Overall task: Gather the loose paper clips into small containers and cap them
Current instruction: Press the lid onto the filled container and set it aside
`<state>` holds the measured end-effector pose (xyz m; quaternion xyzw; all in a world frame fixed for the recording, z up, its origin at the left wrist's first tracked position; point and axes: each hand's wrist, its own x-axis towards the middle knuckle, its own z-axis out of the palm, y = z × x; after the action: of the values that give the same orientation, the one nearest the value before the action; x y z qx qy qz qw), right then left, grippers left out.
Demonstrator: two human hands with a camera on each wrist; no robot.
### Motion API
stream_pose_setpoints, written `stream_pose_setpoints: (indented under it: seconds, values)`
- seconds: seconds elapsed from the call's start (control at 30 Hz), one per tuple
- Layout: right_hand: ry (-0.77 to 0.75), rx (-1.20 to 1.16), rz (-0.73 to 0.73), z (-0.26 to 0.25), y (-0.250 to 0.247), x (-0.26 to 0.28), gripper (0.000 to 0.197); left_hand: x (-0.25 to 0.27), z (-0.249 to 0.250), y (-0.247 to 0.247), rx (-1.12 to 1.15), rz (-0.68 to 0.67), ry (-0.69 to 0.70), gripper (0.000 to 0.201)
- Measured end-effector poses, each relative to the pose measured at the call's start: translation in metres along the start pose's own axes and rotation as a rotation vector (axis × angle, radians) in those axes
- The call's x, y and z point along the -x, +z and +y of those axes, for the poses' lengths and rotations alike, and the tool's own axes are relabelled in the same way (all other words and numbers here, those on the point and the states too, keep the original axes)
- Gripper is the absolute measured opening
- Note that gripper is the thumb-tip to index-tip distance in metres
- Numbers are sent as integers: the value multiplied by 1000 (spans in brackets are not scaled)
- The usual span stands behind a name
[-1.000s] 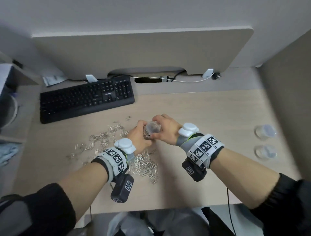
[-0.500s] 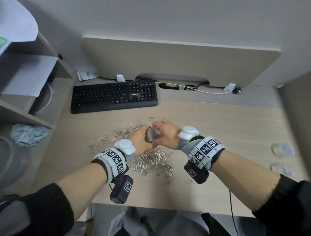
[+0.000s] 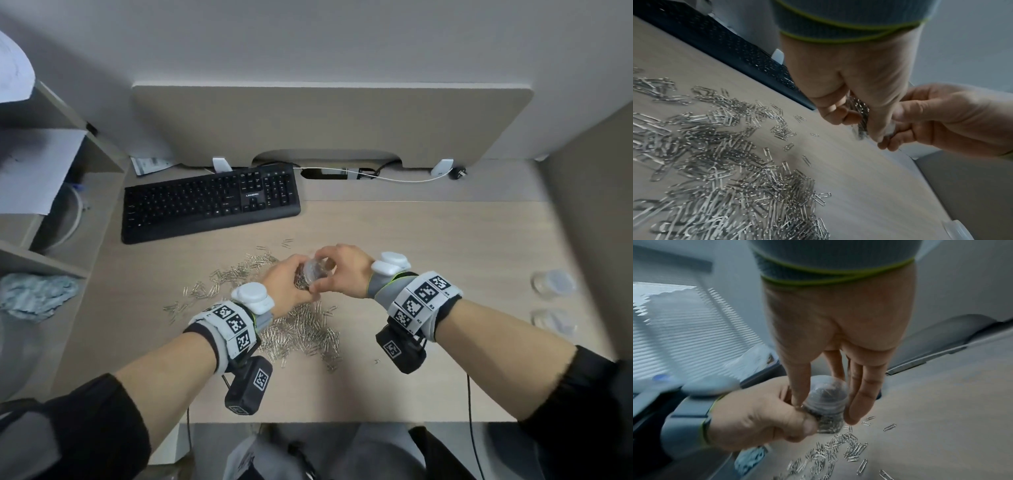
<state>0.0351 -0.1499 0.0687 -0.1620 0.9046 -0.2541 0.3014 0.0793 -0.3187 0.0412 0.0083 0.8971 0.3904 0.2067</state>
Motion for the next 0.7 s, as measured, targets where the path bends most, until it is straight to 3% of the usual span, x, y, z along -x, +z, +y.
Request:
stream_pose_setpoints:
  seconds: [0.2,0.33,0.43,0.7]
  values:
    - [123,-180,112,45,-1,12,59,-26,27,29,-14,-36,35,62]
    - [254,-286,164,104,-5,29,64,-56,60,70,-76,-219,99,78]
    - [368,-151,183,143,-7,45,60,-71,70,97,-174,-299,81,94]
    - [733,77,220,273,-38,84,40,-121,96,153,-295,-333,62,71]
